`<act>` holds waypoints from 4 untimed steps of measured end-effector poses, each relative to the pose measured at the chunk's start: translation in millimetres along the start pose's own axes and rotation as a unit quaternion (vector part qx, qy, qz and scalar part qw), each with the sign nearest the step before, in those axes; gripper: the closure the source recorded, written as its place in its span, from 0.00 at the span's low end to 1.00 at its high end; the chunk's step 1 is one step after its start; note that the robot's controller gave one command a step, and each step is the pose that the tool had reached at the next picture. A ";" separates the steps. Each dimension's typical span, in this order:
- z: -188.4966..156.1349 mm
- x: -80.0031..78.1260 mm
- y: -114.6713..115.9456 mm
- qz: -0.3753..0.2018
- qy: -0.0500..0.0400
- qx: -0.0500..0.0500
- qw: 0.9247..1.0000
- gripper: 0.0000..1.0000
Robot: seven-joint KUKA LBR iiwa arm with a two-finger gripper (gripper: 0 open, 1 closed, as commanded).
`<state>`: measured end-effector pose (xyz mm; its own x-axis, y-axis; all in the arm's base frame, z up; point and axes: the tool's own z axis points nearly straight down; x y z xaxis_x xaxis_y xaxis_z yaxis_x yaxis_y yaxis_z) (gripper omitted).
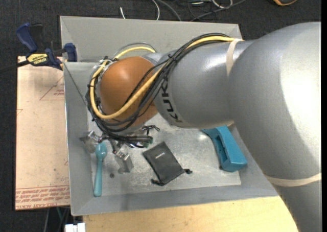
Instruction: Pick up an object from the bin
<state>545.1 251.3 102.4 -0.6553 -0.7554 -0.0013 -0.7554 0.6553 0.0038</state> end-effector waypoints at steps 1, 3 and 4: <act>32.8 -8.0 -17.2 -0.009 0.000 0.004 1.000 0.00; 32.0 -1.9 -6.4 -0.109 -0.004 0.001 0.994 1.00; 25.6 -2.1 -6.2 -0.108 -0.005 0.000 0.994 1.00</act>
Offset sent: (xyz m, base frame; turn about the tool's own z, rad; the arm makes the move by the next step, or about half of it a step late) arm 0.0054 -0.0034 -0.0324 -0.2223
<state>551.1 248.9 76.8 -0.4786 -0.8780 -0.0113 -0.8780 0.4786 0.0015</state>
